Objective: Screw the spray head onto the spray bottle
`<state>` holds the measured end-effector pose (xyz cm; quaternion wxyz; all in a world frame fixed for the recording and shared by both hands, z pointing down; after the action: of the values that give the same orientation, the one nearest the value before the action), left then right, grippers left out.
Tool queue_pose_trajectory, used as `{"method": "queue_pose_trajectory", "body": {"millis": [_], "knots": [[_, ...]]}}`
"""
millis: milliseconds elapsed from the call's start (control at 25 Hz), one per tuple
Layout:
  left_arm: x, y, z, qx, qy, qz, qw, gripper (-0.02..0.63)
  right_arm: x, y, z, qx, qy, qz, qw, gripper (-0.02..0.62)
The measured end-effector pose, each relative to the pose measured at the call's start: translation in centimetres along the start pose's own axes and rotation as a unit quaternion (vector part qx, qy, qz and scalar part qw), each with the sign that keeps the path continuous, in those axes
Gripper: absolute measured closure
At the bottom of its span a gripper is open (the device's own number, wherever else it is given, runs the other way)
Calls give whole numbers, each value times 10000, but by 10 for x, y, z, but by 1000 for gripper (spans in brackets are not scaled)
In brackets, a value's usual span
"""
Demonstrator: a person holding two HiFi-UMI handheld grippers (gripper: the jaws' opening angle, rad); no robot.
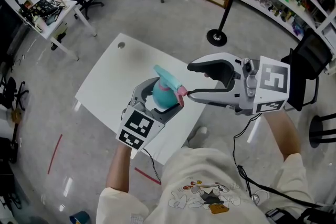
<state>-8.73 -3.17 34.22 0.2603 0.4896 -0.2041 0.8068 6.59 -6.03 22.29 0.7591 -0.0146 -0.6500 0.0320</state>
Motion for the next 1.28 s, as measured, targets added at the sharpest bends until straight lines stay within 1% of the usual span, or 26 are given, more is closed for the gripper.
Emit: {"method": "queue_pose_trajectory", "body": {"millis": [80,160,200,280,360,520,680,760,840,920,960,1040,1160,1240,1280], "knots": [[-6,-2,-1,321,-93,-14,9994,193,-6,-4,-5,-135,-135,119,9997,377],[-13,-5,-4,870,-235,25,9959,193,-11,-8,-8,-227,-175,125,9995,377],[-16,-9,-7,1198,-322,63,9923,193,-12,-10,-9,-290,-170,100,9994,377],[-21,-18,-13,1791,-487,176,9825,193,-10,-7,-7,-510,-147,35,9986,377],[-25,-30,-17,2210,-584,357,9729,193,-4,3,-3,-841,-69,-92,9964,377],[-29,-54,-21,2825,-625,713,9546,193,5,32,10,-1525,157,-256,9878,377],[-42,-65,-20,3348,-500,996,9357,193,-4,48,12,-2253,206,-371,9734,377],[-46,-68,-21,3560,-430,1103,9270,193,-9,51,13,-2474,234,-404,9678,377],[-47,-71,-21,3712,-381,1178,9203,194,-11,52,14,-2588,250,-397,9648,379],[-47,-72,-22,3800,-355,1220,9162,193,-11,53,14,-2691,230,-377,9621,381],[-46,-73,-22,3827,-352,1222,9151,193,-11,53,14,-2732,203,-373,9610,392],[-45,-72,-22,3854,-369,1199,9142,193,-11,53,14,-2764,150,-386,9601,456],[-45,-70,-22,3833,-394,1166,9154,193,-10,52,14,-2746,118,-373,9608,459],[-43,-70,-20,3738,-404,1108,9200,193,-8,51,13,-2685,104,-334,9627,459],[-42,-70,-18,3648,-400,1058,9242,193,-7,50,13,-2613,110,-316,9647,459]]}}
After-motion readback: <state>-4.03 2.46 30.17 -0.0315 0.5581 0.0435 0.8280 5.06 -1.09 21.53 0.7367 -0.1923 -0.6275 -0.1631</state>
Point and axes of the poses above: the fingertips, and each gripper's own axes: z forward along the fingers, y to its left, x out of its underside, the point moved 8 cm from there along -z, backward along the fingers, and after that the axes turned 2 degrees about x, right-handed, at the moved point
